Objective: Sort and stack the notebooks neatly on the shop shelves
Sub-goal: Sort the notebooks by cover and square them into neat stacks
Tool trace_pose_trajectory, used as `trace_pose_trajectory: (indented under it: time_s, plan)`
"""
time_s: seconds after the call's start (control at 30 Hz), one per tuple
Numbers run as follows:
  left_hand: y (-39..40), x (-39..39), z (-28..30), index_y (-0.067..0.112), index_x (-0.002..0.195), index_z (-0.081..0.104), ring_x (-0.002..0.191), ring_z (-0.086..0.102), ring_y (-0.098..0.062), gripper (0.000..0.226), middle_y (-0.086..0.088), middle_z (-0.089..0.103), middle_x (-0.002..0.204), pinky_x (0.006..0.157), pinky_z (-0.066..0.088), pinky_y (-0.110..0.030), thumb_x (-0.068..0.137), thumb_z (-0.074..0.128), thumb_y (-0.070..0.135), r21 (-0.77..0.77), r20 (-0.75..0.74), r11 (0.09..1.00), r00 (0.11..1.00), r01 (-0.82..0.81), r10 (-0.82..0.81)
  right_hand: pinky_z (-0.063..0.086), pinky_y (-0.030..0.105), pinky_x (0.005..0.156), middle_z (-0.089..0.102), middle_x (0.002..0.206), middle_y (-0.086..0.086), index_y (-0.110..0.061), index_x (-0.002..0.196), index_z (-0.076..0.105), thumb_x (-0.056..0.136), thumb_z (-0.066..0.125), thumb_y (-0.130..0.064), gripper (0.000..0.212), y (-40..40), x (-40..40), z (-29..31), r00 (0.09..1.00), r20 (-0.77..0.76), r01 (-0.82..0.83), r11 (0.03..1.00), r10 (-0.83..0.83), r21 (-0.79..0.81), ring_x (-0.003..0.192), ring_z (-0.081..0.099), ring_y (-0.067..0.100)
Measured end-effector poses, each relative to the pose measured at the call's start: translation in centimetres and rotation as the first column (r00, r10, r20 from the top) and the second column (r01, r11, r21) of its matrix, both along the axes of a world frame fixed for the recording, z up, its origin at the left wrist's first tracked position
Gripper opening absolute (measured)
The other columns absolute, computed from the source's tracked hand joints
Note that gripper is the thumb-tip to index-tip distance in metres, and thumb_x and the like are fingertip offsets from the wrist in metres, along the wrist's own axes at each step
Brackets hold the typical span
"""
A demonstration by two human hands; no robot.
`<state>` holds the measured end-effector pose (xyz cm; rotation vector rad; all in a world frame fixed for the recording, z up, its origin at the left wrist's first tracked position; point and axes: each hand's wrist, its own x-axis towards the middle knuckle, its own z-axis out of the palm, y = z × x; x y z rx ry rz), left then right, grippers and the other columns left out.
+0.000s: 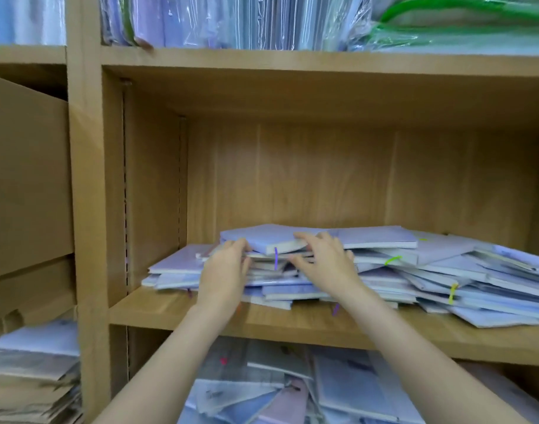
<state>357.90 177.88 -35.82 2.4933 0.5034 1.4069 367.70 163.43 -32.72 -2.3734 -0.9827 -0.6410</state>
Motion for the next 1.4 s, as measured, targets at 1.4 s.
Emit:
trace_pose_trajectory:
  time_s: [1.4]
  plan:
    - [0.1, -0.5, -4.1, 0.021, 0.134, 0.038, 0.128, 0.042, -0.034, 0.068, -0.014, 0.044, 0.141, 0.101, 0.034, -0.049, 0.068, 0.041, 0.006, 0.51, -0.006, 0.847, 0.985, -0.148, 0.175, 0.043, 0.037, 0.097, 0.06, 0.126, 0.007, -0.014, 0.125, 0.057, 0.088, 0.06, -0.033, 0.042, -0.3, 4.9, 2.0, 0.993, -0.06, -0.113, 0.948, 0.1, -0.297, 0.118, 0.052, 0.028]
